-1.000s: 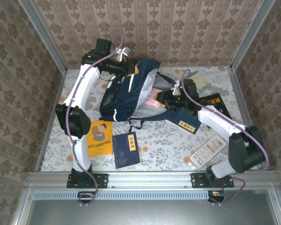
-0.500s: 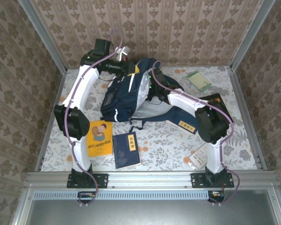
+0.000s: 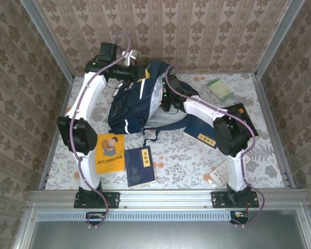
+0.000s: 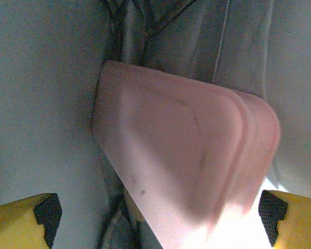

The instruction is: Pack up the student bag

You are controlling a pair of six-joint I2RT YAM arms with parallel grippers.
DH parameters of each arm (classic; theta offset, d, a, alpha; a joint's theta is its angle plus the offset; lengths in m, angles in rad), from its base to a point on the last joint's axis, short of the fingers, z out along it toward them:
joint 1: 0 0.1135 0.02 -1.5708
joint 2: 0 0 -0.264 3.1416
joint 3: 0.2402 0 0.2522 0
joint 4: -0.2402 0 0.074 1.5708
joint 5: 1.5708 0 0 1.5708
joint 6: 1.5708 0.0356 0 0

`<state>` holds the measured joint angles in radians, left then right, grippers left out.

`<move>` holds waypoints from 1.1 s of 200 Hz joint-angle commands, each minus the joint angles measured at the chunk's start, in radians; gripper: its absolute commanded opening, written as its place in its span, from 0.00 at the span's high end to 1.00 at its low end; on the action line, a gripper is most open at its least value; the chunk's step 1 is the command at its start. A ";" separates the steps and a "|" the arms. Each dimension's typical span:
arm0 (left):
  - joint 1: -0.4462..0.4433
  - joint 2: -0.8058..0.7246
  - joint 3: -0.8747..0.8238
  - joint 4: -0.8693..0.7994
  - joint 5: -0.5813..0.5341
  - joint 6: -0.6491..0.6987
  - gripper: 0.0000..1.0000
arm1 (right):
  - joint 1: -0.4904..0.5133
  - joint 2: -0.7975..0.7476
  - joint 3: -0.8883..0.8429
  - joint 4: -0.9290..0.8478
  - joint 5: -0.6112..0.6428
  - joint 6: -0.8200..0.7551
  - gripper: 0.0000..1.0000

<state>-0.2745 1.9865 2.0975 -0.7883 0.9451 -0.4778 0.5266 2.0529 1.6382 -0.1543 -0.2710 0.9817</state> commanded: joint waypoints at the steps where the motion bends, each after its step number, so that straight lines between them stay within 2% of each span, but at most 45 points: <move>1: 0.033 -0.089 -0.005 0.150 0.017 -0.053 1.00 | 0.006 -0.109 0.002 -0.100 0.044 -0.115 0.00; 26: 0.065 -0.085 -0.024 0.209 -0.013 -0.107 1.00 | 0.001 -0.195 -0.028 -0.130 0.044 -0.202 0.01; 55: 0.092 -0.071 -0.013 0.243 -0.071 -0.140 1.00 | -0.009 -0.281 -0.044 -0.249 0.129 -0.273 0.02; 89: 0.088 -0.017 0.052 0.200 -0.122 -0.110 1.00 | -0.061 -0.462 -0.212 -0.292 0.255 -0.297 0.08; 115: 0.055 0.049 0.122 0.117 -0.192 -0.049 1.00 | -0.132 -0.547 -0.277 -0.459 0.305 -0.283 0.07; 141: 0.004 0.108 0.149 0.110 -0.235 -0.035 1.00 | -0.156 -0.611 -0.318 -0.656 0.533 -0.233 0.04; 154: -0.023 0.134 0.153 0.109 -0.242 -0.026 1.00 | -0.177 -0.611 -0.305 -0.797 0.598 -0.172 0.01; 171: -0.050 0.159 0.138 0.116 -0.258 -0.019 1.00 | -0.218 -0.628 -0.359 -0.892 0.581 -0.137 0.00; 197: -0.067 0.194 0.121 0.120 -0.256 -0.019 1.00 | -0.325 -0.736 -0.565 -0.887 0.494 -0.074 0.00; 220: -0.073 0.225 0.119 0.118 -0.249 -0.033 1.00 | -0.409 -0.815 -0.727 -0.870 0.477 0.003 0.00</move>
<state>-0.3630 2.1990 2.2059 -0.7033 0.6903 -0.5274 0.1791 1.3201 1.0290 -0.9466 0.2176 0.8768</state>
